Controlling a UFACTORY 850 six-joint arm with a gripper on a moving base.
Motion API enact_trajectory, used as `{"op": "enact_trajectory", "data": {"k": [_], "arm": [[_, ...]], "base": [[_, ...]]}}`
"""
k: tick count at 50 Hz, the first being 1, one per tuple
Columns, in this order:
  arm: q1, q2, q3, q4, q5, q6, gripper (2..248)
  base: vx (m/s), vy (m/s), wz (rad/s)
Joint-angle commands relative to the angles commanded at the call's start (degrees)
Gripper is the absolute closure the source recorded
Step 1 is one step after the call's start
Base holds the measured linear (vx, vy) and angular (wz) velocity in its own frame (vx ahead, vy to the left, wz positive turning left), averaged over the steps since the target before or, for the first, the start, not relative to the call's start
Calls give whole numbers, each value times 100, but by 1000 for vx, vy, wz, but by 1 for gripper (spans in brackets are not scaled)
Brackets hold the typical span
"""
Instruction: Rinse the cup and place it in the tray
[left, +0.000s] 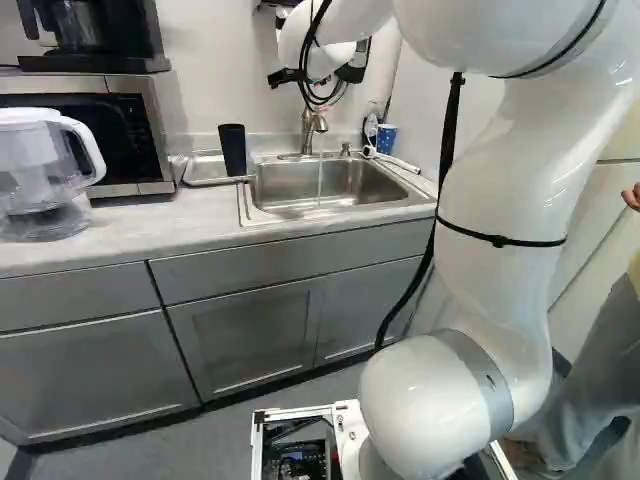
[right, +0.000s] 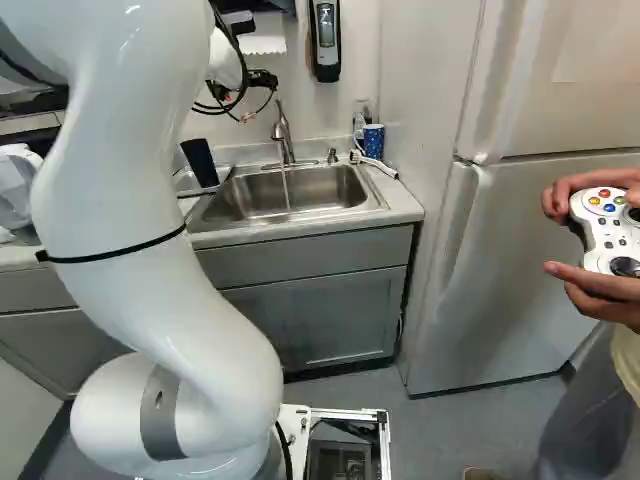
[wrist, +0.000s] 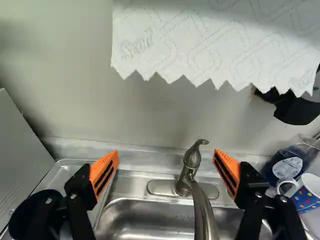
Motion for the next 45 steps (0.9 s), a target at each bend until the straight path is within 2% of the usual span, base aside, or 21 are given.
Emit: {"op": "enact_trajectory", "data": {"k": [31,45], "arm": [[0,-33,69,0,380,0,3],[-62,-103,-8,0,384,0,3]], "base": [[0,0,0],[0,0,0]]}}
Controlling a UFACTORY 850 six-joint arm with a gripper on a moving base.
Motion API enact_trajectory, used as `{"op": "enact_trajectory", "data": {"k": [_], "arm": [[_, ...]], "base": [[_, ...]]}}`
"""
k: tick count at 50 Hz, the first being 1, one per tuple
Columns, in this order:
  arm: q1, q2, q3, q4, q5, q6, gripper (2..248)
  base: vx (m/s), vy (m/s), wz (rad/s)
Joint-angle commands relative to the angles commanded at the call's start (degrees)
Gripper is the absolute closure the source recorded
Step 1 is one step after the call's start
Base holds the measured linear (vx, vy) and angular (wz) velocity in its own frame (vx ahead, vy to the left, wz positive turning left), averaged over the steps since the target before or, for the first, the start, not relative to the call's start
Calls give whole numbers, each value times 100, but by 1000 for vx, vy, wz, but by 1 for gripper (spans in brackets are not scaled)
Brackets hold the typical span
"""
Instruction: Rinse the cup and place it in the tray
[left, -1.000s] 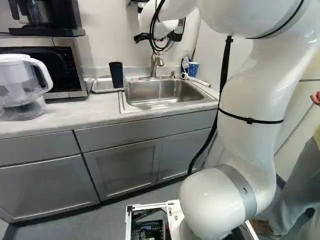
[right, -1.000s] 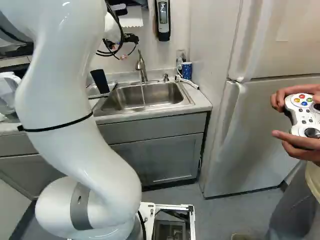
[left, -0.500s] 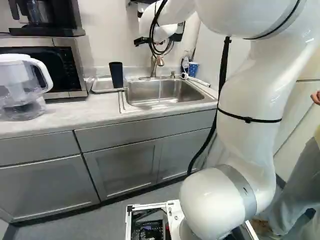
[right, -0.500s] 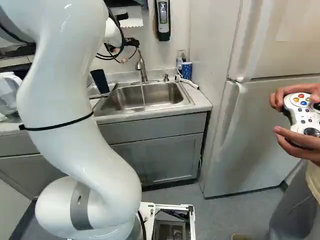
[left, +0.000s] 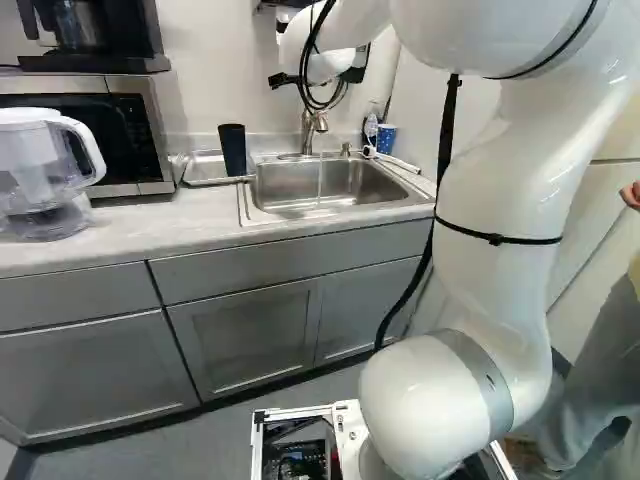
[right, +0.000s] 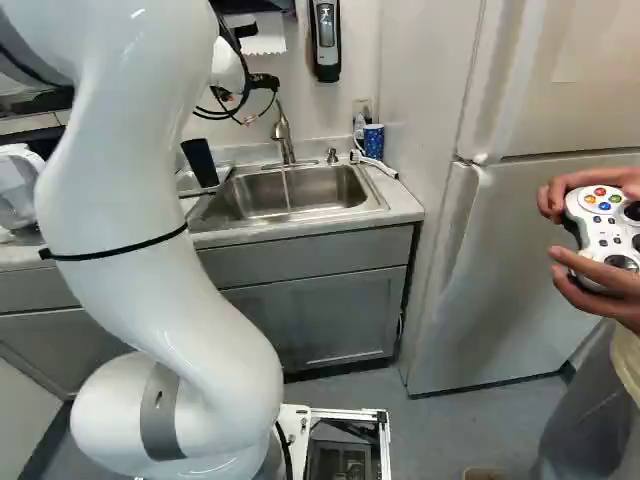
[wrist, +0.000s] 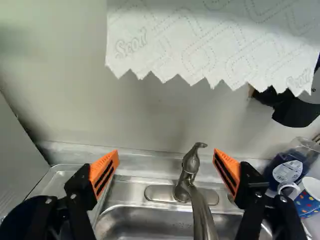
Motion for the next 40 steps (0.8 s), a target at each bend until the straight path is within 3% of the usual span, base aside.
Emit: {"op": "enact_trajectory", "data": {"k": [40], "arm": [[-99,-763,-877,0,0,0,3]], "base": [[0,0,0]]}}
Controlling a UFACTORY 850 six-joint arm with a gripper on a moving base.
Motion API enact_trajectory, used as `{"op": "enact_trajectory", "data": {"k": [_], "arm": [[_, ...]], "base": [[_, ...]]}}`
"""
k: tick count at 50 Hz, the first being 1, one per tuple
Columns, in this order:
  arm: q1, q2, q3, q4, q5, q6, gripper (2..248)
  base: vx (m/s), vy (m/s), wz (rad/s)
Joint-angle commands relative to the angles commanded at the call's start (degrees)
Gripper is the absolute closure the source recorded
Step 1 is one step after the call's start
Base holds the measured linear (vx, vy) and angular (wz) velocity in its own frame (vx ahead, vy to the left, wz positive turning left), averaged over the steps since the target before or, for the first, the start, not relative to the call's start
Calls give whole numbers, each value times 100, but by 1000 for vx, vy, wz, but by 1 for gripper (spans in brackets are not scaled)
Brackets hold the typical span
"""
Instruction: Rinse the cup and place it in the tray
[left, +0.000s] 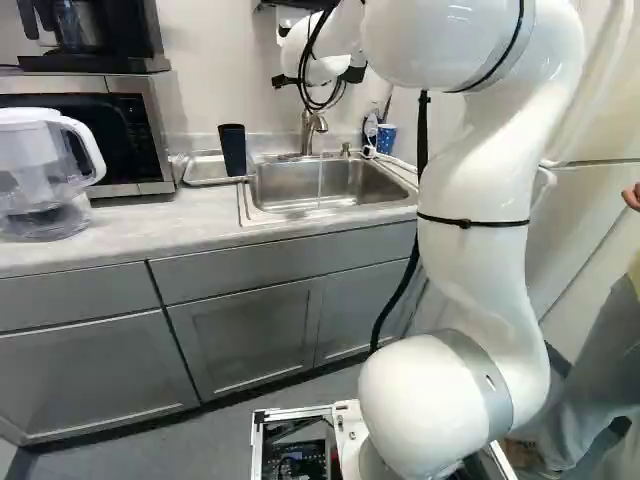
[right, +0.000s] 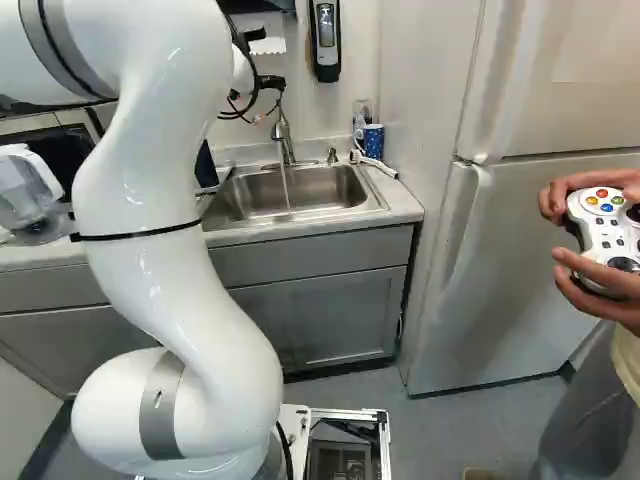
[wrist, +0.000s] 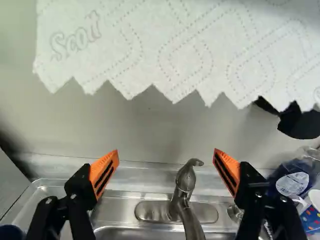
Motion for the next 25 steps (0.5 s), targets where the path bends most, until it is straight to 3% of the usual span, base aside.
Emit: {"op": "enact_trajectory", "data": {"k": [25], "arm": [[3,-326,-389,0,0,0,3]], "base": [[0,0,0]]}}
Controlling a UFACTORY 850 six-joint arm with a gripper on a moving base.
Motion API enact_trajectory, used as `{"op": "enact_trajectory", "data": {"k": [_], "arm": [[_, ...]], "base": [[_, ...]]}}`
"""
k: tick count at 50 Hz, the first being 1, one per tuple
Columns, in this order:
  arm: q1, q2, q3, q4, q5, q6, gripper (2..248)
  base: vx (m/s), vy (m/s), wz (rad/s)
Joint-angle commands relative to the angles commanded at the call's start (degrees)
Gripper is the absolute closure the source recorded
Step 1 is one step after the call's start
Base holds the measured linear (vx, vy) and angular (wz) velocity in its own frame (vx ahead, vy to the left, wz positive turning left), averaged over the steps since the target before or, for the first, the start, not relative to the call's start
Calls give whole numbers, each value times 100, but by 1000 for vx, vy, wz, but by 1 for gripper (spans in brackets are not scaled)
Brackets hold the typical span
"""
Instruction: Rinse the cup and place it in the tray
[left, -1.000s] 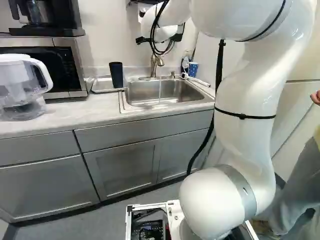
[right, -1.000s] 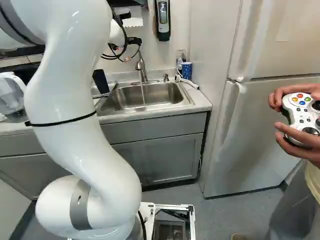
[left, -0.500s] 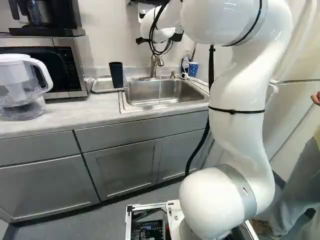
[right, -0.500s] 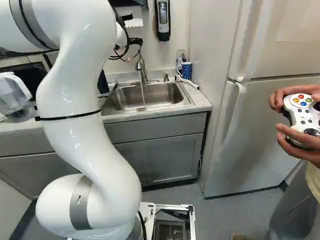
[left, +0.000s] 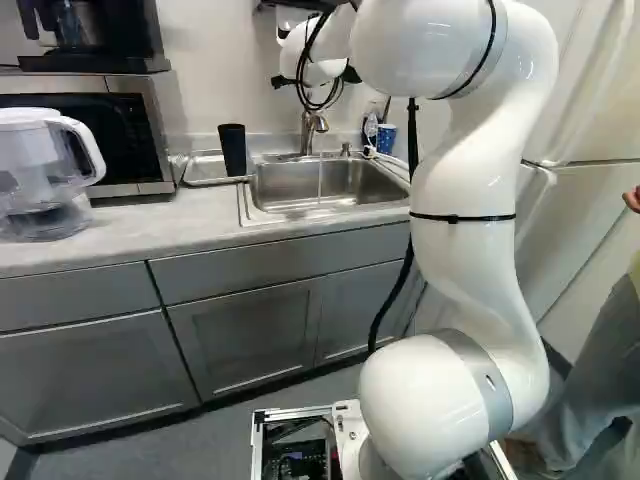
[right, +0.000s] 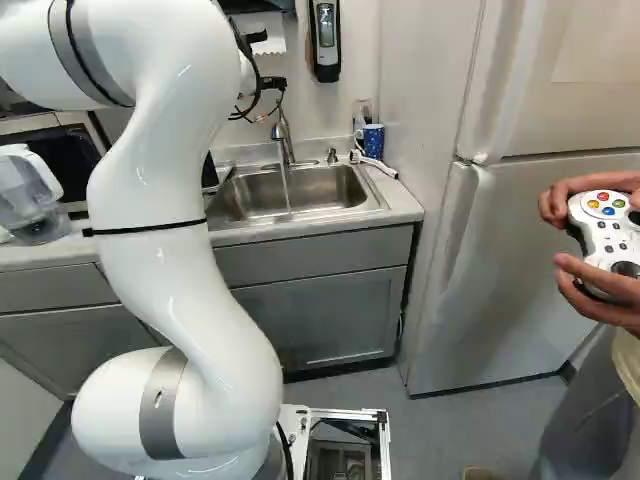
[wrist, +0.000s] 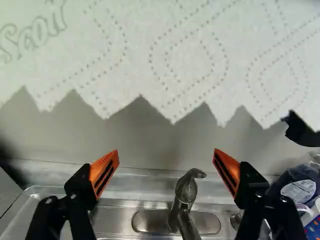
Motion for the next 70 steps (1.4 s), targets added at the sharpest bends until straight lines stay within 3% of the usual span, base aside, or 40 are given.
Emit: {"op": "enact_trajectory", "data": {"k": [70], "arm": [[22,-22,-26,0,-376,0,3]], "base": [[0,0,0]]}}
